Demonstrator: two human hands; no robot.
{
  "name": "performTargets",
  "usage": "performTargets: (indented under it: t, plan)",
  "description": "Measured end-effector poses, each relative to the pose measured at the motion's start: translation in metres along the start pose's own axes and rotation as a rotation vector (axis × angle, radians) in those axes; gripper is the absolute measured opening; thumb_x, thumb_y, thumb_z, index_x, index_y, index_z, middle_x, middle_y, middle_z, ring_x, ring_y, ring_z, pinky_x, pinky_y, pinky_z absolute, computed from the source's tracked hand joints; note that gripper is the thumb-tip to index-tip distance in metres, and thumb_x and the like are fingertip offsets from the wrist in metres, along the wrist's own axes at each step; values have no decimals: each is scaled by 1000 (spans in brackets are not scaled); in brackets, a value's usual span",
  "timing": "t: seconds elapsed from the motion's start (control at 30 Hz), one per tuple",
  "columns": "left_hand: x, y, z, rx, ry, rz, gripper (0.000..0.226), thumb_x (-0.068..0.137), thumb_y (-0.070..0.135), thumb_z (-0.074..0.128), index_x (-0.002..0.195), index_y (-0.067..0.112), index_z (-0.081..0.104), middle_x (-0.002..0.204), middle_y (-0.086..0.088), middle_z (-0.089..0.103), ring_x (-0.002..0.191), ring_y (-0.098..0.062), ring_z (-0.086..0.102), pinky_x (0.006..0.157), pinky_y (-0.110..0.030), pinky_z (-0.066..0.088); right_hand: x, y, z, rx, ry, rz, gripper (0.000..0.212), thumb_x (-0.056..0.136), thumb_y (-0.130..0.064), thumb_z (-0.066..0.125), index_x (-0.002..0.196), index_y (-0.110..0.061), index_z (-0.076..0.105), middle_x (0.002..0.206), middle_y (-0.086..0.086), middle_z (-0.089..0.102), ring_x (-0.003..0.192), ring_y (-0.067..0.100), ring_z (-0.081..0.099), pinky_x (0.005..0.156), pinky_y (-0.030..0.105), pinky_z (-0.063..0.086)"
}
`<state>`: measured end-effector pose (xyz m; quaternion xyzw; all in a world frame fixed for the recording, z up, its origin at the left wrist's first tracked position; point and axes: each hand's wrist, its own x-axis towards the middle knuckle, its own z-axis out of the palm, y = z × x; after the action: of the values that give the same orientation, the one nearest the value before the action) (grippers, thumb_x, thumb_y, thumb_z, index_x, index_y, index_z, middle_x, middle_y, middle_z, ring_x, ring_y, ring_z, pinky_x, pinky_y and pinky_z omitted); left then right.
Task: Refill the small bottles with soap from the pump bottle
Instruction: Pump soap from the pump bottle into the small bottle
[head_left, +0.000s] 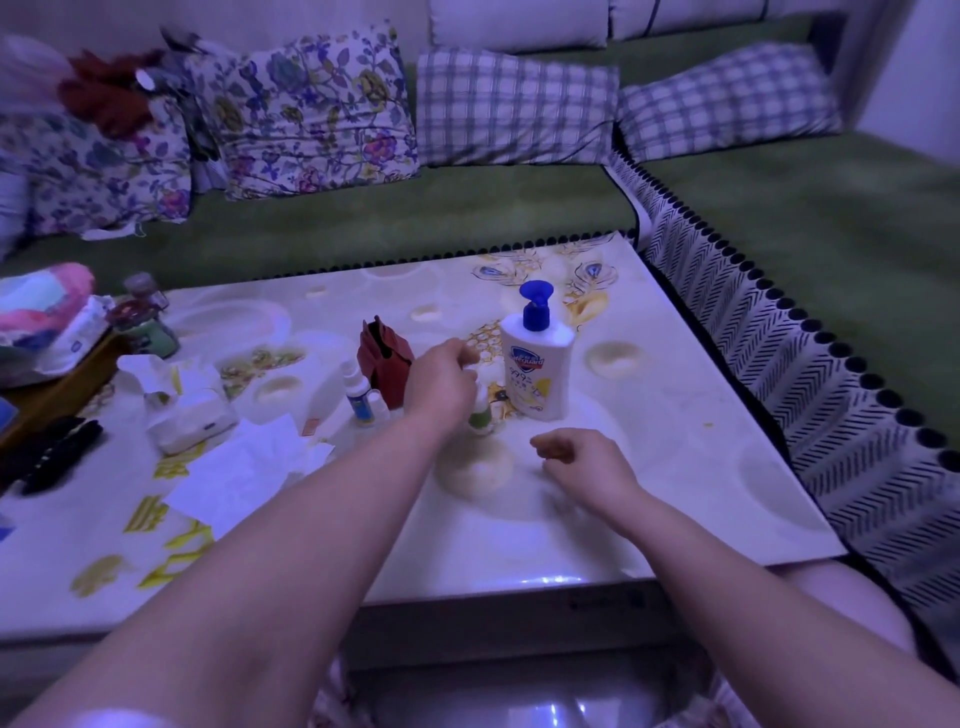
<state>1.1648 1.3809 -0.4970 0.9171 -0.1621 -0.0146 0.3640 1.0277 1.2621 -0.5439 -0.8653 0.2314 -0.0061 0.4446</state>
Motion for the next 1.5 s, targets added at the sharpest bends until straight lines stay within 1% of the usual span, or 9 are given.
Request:
performTargets:
  t: [0.27,0.47,0.63,0.83,1.0,1.13,1.27,1.37,1.5]
  plan:
    - [-30,-4,-16,-230,-96,74,19,84,5,60,87,22,66,94,4,69,92,-14,64,87,-32,52,-8,-10,17,17,48,-58,69,74,-40,75,136,-29,46,123,-11,60,116,11,55,90,29,45]
    - [-58,-18,-24,-391,-217,34,20,83,1,61,86,21,65,101,-6,70,89,-15,65,85,-36,54,-17,-6,26,41,36,-138,51,79,-39,71,127,-32,53,102,-8,63,106,13,60,86,31,48]
    - [-69,-24,-29,-145,-388,205,28,82,0,67,108,11,65,101,-1,65,84,-11,61,72,-10,45,-20,3,22,-55,5,-154,47,82,-37,69,126,-30,55,111,-5,64,107,15,59,88,33,47]
    - [-69,-24,-25,86,-372,397,21,81,5,66,100,13,67,91,3,62,79,-9,53,65,-8,37,-16,6,21,-156,-18,-256,31,82,-39,67,113,-35,64,97,-4,58,96,16,55,85,42,46]
    - [-68,-23,-21,263,-359,322,14,91,28,56,94,16,63,85,5,57,82,-15,51,62,-25,31,-15,6,23,-229,32,-280,34,83,-38,65,116,-36,61,103,-6,54,104,16,49,82,36,39]
    - [-64,-26,-18,370,-375,202,40,94,52,40,86,18,59,88,-1,64,89,-24,57,72,-35,43,-16,2,21,-338,88,-281,36,85,-39,63,120,-38,57,108,-8,53,109,16,45,79,32,30]
    - [-70,-24,-24,230,-448,282,30,89,36,58,114,22,49,101,-1,61,89,-19,56,78,-36,46,-17,3,21,-385,120,-270,39,85,-40,62,124,-39,55,112,-8,52,112,16,45,81,33,30]
    - [-71,-25,-22,270,-401,291,12,91,28,54,97,17,53,95,-5,63,89,-26,56,76,-40,47,-18,2,23,-393,128,-278,39,85,-39,62,124,-40,55,111,-9,52,112,16,44,78,31,27]
    - [-72,-27,-20,289,-397,179,24,93,45,47,92,22,54,92,-2,61,92,-23,56,74,-35,44,-21,1,25,-422,148,-280,39,86,-39,62,124,-41,54,113,-10,52,113,15,44,81,32,28]
